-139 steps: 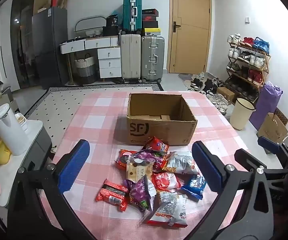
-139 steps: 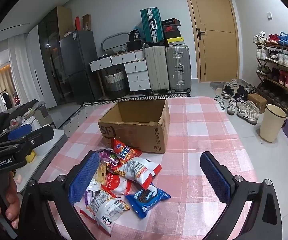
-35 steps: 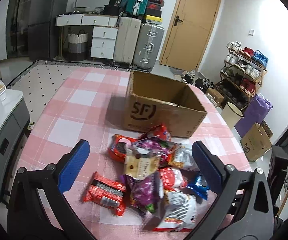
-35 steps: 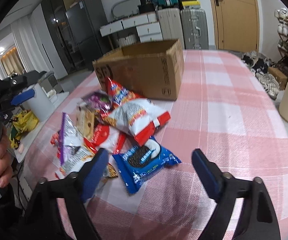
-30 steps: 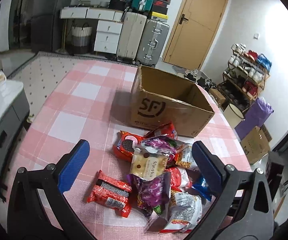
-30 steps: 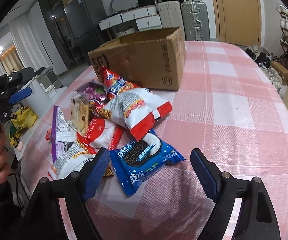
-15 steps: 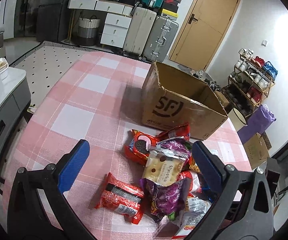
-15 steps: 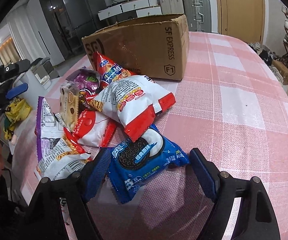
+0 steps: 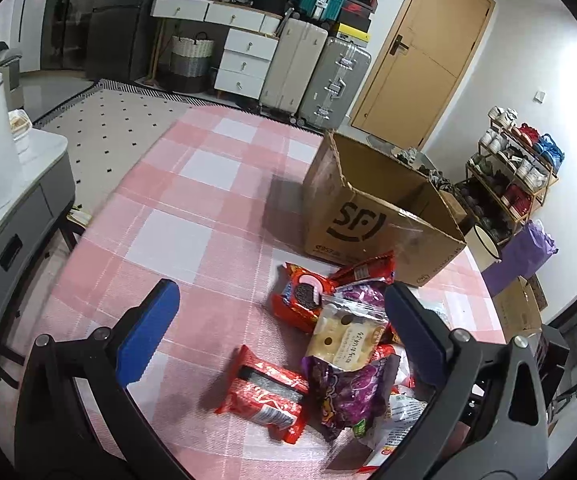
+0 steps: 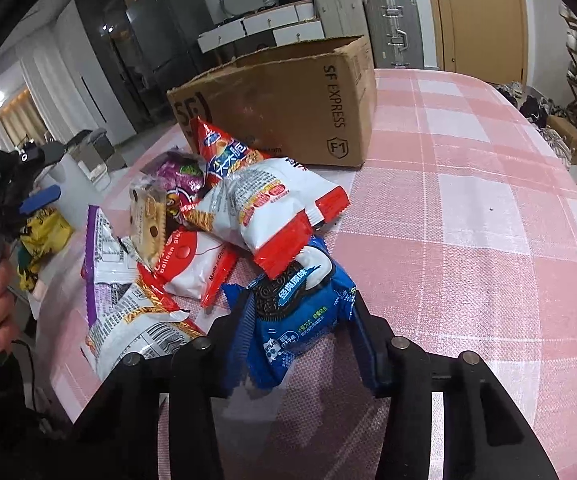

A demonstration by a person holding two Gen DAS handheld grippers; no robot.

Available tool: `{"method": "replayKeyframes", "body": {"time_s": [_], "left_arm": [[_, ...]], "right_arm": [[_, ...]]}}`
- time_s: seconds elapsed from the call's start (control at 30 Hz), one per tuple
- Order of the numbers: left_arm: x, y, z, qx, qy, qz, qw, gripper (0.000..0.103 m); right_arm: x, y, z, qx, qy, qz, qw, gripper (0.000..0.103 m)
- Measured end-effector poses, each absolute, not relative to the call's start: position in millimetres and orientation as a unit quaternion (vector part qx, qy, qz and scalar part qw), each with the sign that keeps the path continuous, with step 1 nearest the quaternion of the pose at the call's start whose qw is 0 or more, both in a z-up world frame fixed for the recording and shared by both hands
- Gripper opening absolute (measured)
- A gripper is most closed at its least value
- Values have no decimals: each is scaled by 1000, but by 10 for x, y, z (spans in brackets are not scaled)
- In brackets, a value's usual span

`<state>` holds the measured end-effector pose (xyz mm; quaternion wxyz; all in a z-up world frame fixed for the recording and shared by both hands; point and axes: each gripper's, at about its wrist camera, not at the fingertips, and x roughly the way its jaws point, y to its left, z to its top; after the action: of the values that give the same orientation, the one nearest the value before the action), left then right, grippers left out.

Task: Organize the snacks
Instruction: 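Grasp the blue Oreo pack with the right gripper while the left gripper approaches the red pack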

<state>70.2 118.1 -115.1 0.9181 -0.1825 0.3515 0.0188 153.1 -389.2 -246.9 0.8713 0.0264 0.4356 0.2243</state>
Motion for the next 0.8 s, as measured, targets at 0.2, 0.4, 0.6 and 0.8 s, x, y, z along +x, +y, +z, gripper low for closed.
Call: {"method": "replayKeyframes", "body": {"time_s": [0.2,0.4,0.6,0.8], "left_arm": [[629,1227,-1123,-178,353,25,918,102],[597,1244,-1135,-173,359,31,917,102],[549,1218,-1115,-152,362,36,919,102],[530,1229,-1165,-141,374,44,916,102]], "right_arm": [[1488,-3933,-2425,39,430,230,872,45],[1451,-3955,-2370,41,424,235,874,45],[1434,-4000,-2343,49,419,234,876,45],[1400,-4057,-2259,54,409,233,880,45]]}}
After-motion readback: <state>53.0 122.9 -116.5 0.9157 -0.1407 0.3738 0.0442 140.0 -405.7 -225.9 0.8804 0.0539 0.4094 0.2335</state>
